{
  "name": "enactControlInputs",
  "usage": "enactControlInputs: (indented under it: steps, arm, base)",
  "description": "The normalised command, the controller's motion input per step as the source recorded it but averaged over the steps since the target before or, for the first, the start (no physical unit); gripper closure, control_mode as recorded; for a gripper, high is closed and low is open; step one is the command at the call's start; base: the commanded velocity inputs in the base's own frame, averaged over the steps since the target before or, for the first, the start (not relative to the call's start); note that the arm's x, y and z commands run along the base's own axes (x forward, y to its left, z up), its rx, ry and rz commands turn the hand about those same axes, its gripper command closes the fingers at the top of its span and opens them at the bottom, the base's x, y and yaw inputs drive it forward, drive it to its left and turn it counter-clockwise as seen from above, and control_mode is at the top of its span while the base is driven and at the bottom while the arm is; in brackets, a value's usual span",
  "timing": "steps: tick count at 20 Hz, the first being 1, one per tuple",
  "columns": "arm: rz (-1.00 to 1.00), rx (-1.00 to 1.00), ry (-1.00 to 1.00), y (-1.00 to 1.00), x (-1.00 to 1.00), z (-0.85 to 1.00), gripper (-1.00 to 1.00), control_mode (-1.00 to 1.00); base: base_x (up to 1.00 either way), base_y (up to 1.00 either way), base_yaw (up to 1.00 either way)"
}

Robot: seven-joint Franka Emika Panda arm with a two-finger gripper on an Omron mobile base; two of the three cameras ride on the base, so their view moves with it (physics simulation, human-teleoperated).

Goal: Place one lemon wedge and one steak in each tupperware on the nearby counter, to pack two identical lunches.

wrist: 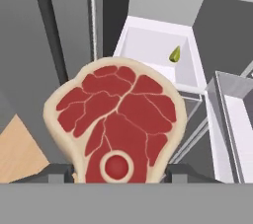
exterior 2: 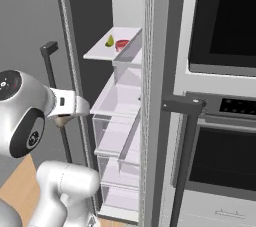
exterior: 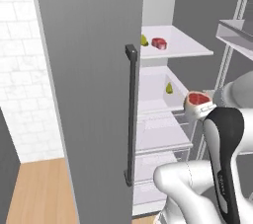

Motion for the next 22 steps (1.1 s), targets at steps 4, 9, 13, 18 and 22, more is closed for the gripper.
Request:
enactControlInputs:
  steps: [4,9,13,18,22]
  arm:
    - [0.00,0.00,0.00,0.00,0.00,0.00,1.00,1.00]
    - [0.00,0.00,0.00,0.00,0.00,0.00,1.00,1.00]
    - [0.00,0.00,0.00,0.00,0.00,0.00,1.00,1.00]
    - [0.00,0.00,0.00,0.00,0.00,0.00,1.00,1.00]
    - [0.00,0.00,0.00,0.00,0.00,0.00,1.00,1.00]
  base:
    - [-1.00,0.33,0.00]
    - [-0.92,0.50,-0.14]
    - [-0.33,0.49,-0.50]
    - [-0.06,0.15,-0.88]
    - [0.00,0.08,-0.97]
